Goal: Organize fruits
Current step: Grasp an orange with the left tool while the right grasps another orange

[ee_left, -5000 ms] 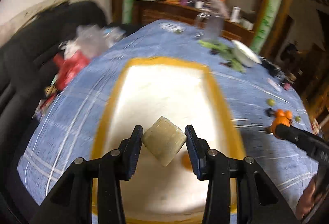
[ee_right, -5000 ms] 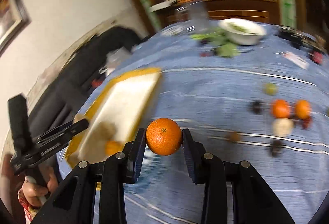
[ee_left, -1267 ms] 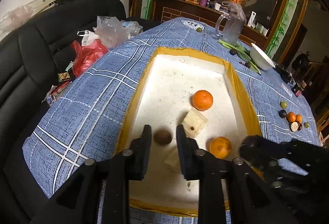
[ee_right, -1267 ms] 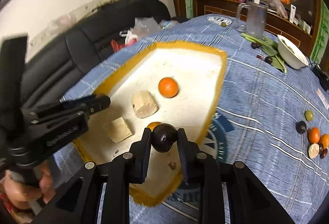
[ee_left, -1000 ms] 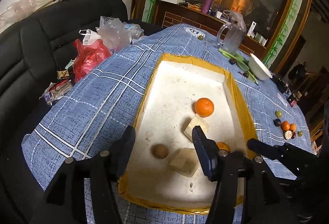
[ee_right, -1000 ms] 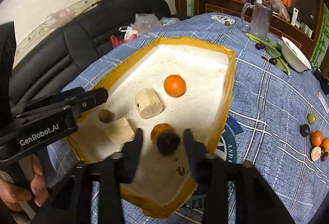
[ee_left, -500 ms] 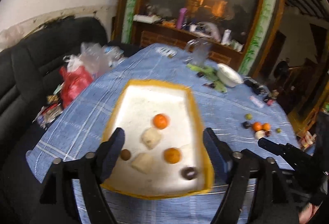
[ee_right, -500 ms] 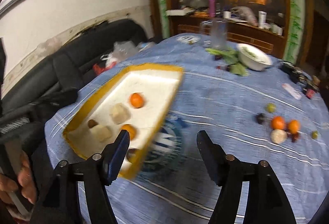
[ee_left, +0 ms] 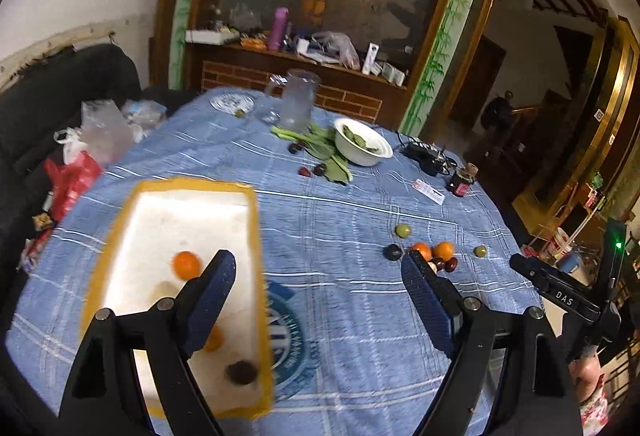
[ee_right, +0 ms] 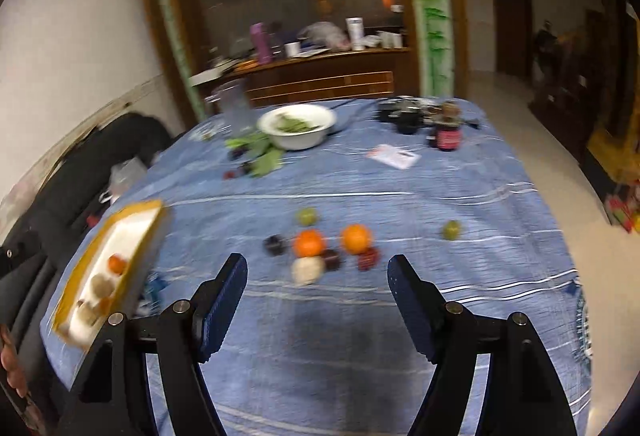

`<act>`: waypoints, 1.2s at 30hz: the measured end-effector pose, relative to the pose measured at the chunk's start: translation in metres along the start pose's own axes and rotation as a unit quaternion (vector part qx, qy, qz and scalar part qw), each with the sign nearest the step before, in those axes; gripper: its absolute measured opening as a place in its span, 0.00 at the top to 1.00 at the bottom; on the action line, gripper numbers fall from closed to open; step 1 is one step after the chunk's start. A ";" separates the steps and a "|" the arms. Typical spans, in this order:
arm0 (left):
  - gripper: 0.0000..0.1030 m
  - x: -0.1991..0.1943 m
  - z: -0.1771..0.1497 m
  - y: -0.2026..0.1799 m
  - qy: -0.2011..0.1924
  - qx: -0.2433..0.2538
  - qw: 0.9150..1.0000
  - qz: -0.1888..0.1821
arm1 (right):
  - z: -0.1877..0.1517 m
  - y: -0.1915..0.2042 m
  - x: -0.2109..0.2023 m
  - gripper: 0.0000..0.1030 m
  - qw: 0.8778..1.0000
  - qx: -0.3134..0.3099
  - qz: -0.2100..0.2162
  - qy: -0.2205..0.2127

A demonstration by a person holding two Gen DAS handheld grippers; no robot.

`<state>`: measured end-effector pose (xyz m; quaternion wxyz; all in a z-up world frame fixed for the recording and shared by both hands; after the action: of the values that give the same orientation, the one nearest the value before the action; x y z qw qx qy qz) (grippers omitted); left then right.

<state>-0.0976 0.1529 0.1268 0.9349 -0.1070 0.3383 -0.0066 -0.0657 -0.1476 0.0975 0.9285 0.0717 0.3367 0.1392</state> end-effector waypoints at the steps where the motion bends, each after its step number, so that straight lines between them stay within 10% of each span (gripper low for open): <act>1: 0.18 0.012 0.001 -0.005 0.008 0.000 1.000 -0.002 | 0.001 -0.010 0.002 0.25 1.000 0.008 -0.003 0.001; 16: 0.19 0.149 -0.032 -0.111 0.112 0.090 0.988 -0.057 | 0.005 -0.071 0.110 0.29 0.994 0.085 0.034 0.064; 24: 0.42 0.175 -0.041 -0.118 0.132 0.101 0.984 -0.063 | -0.005 -0.051 0.167 0.38 0.992 0.035 0.020 0.120; 28: 0.42 0.185 -0.037 -0.129 0.133 0.103 0.983 -0.071 | -0.007 -0.050 0.170 0.68 0.991 0.035 0.043 0.119; 36: 0.43 0.220 -0.035 -0.167 0.151 0.131 0.974 -0.102 | -0.001 -0.067 0.151 0.68 0.992 0.068 0.047 0.091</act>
<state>0.0594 -0.0357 -0.0042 0.8732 -0.0152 0.4591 -0.1627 0.0586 -0.1645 -0.0102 0.8795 0.1378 0.4245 0.1650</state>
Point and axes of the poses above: each gripper's, at about its wrist camera, not at the fingertips, and x roughly the way its jaws point, y to its left, z to its top, the point moved 5 cm from there along x, roughly the way its jaws point, and after that the axes turned 5 degrees about z, right-handed, at the moved point
